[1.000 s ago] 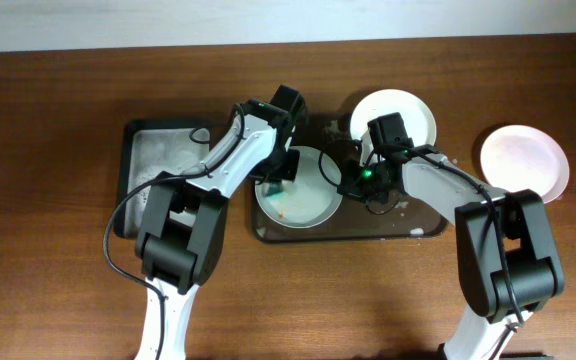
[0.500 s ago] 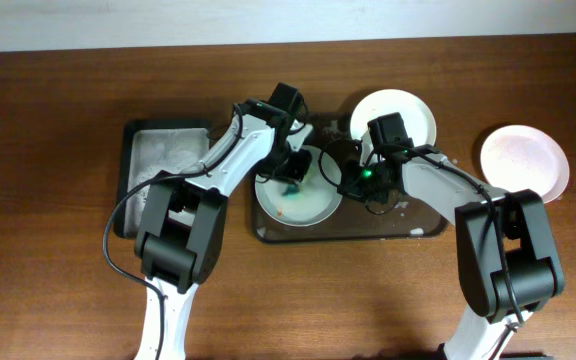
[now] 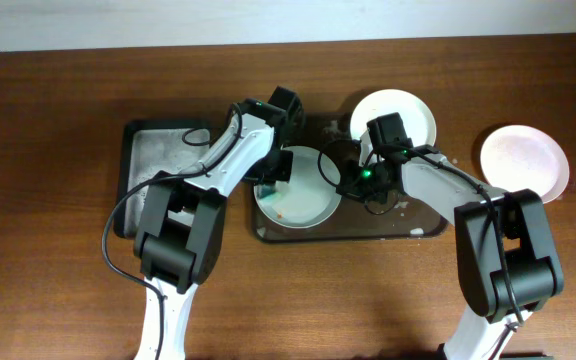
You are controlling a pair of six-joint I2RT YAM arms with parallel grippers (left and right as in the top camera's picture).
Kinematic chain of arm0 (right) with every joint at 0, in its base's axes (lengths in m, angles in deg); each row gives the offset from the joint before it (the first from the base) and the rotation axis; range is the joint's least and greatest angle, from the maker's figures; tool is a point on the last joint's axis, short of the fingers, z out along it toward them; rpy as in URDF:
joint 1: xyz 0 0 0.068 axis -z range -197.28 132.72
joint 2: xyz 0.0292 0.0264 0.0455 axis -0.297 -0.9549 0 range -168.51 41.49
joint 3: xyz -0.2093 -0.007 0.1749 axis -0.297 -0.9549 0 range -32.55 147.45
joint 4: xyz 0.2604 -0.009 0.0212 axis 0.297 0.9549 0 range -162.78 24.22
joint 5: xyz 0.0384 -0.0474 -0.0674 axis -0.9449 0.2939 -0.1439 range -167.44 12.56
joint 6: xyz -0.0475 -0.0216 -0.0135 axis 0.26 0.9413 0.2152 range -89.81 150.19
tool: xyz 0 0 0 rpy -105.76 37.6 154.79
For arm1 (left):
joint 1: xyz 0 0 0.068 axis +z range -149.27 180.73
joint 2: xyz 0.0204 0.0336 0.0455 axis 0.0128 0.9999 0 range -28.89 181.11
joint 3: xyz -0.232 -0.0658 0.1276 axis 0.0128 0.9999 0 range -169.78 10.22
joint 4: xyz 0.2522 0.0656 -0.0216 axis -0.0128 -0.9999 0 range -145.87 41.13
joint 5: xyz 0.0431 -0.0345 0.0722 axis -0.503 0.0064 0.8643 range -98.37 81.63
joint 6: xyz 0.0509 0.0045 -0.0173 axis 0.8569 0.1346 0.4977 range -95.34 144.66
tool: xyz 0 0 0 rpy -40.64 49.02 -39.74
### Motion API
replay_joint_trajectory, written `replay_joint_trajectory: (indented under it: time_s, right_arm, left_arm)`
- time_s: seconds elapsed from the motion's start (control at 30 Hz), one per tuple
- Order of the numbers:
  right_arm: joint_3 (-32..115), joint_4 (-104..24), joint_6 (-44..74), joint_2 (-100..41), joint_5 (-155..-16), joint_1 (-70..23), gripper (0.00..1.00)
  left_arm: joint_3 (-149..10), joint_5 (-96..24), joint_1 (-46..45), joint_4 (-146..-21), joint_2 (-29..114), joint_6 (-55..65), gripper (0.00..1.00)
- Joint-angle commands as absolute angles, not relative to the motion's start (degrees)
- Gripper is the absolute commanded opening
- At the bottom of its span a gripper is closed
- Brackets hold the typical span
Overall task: Clean dirty plates on tray and stack at the side
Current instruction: 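Scrub the white plate's inside with the sponge in the left gripper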
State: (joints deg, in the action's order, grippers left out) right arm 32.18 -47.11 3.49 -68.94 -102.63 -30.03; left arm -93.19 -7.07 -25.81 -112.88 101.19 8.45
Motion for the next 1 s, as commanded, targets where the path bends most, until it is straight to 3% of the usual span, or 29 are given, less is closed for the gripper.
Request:
replay_joint_trajectory:
  time_s: [0.0,0.17,0.4,0.73,0.97]
  right_arm:
    - [32.59,-46.87,3.82,-69.79,-102.57,-30.12,0.04]
    - [32.59,-46.85,3.82,-69.79,-102.54,-30.12,0.04]
    - [32.59,-46.83,3.82,-69.79,-102.57,-30.12,0.04]
    - [32.59,-46.68,3.82,-69.79,-102.57,-30.12,0.04]
    - [32.59,-46.68,3.82,-69.79,-102.57,-30.12,0.04]
  left_arm:
    - [-92.52,-21.53,-26.58,-116.09,102.35,18.99,0.01]
    - [-92.52,-28.38,-28.42,-116.13,102.35,26.48,0.01]
    - [-92.49,-28.75,-28.07,-107.92,102.35,22.72,0.01]
    - [-91.82,4.17,-27.87,-99.85,102.35,6.88,0.01]
    - [-91.82,8.23,-27.87,-104.27,102.35,6.22,0.01]
